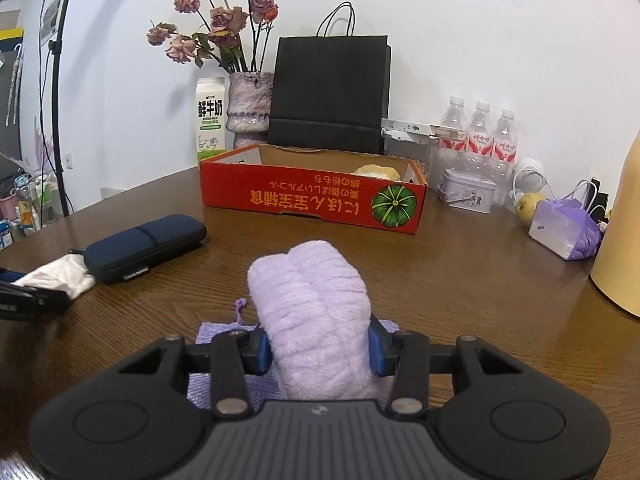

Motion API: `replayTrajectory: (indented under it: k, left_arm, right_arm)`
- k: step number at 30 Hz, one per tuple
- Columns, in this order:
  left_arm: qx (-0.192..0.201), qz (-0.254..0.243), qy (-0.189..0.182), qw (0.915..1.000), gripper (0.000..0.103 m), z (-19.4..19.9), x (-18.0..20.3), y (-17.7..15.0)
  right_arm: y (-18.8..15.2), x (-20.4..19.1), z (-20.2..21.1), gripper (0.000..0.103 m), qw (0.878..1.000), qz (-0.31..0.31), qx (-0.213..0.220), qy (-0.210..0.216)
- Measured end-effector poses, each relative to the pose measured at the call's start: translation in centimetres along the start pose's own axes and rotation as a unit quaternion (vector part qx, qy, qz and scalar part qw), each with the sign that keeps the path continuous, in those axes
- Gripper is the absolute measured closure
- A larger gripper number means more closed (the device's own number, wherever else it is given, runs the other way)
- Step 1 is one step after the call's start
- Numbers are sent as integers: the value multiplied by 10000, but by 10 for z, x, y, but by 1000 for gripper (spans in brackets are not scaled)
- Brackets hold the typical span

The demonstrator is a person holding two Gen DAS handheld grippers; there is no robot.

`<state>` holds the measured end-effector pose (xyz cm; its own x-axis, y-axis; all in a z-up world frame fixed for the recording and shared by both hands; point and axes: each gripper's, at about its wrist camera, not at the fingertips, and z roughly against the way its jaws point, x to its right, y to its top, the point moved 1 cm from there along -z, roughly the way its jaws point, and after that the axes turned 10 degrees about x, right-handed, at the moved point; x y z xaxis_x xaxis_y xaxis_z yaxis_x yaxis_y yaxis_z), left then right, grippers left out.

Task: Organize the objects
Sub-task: 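Grasp the white tissue with the left gripper while right grasps the lilac fluffy item, then carry the white tissue and lilac fluffy item toward the red box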

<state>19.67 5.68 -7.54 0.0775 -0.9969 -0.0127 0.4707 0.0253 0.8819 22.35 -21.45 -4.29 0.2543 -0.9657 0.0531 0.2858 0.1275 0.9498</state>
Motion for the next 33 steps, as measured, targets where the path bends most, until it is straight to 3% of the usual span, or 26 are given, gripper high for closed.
replayTrajectory:
  k: [2,3,5,7,15,17,19,20,22,25,33]
  left_arm:
    - [-43,25,-33,10000,36,2,-4,0]
    - [-38,58,1,10000,22,2,-4,1]
    - [25,114,28,9999,17,1,-5,4]
    - [1,202,70,9998,2,-3,-5,6]
    - [-223,324,541,9978,0,-20,-2,7]
    - [-196,378,574,9974,3,-21,-3,7]
    - [-64,389,615,9973,30,-16,-4,7]
    - [-12,412,617,9972,33,-13,-5,6]
    - [60,403,521,9978,51,-8,-6,5]
    - [99,369,449,9983,56,-5,-7,4]
    - [401,308,448,9977,58,14,-13,5]
  right_arm:
    - [0,0,0,60,10000,10,-6,-7]
    - [0,-1,0,60,10000,14,-9,-18]
    - [0,-1,0,60,10000,16,-14,-41]
    - [-1,-1,0,59,10000,9,-15,-54]
    - [-1,0,0,59,10000,-1,-64,-54]
    - [-1,0,-1,59,10000,-2,-70,-46]
    - [-2,0,-1,59,10000,-5,-72,-34]
    - [-2,0,-1,59,10000,-6,-71,-29]
    - [-2,0,0,59,10000,-5,-72,-14]
    - [-2,0,0,59,10000,0,-63,-6]
    - [-2,-1,1,60,10000,25,-24,-52]
